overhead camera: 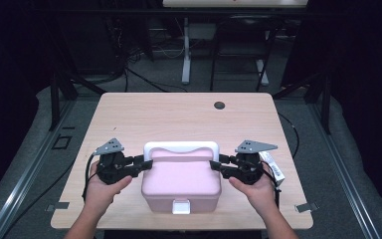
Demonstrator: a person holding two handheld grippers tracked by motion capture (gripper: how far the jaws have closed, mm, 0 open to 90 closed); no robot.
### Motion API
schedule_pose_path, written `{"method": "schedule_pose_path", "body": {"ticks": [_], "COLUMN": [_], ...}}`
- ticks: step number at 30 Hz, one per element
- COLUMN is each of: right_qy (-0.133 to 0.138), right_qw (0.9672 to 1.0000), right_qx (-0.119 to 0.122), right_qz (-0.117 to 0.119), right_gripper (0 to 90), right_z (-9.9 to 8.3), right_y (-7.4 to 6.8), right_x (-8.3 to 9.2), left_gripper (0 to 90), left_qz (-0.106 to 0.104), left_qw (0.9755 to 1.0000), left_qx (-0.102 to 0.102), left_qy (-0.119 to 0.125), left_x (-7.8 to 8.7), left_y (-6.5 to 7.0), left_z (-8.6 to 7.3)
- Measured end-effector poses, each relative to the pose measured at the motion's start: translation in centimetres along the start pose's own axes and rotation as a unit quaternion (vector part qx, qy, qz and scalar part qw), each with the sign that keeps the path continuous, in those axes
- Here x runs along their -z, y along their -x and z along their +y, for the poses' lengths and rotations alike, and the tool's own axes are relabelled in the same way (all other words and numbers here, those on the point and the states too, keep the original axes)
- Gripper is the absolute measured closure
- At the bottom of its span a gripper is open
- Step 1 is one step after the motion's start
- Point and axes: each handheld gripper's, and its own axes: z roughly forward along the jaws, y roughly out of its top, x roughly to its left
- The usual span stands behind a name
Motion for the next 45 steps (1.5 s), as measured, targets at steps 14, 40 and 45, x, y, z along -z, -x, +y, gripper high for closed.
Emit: {"method": "schedule_pose_path", "body": {"ticks": [14, 40, 45], "right_qy": [0.012, 0.005, 0.007], "right_qw": [0.9998, 0.9998, 0.9998], "right_qx": [0.015, 0.019, 0.016], "right_qz": [-0.005, 0.001, 0.003], "right_gripper": [72.7, 74.0, 74.0], "right_z": [-0.3, -0.5, -0.4], "right_y": [-0.5, -0.9, -0.9], "right_x": [0.4, 1.2, 1.3], "left_gripper": [74.0, 74.4, 74.4], "left_qz": [-0.005, -0.008, -0.009], "left_qw": [0.9998, 0.9996, 0.9997], "left_qx": [-0.016, -0.025, -0.024], "left_qy": [0.004, -0.006, -0.006], "left_x": [0.3, 0.6, 0.6], "left_y": [0.3, 1.1, 1.0], "left_z": [-0.3, -0.2, -0.1]}}
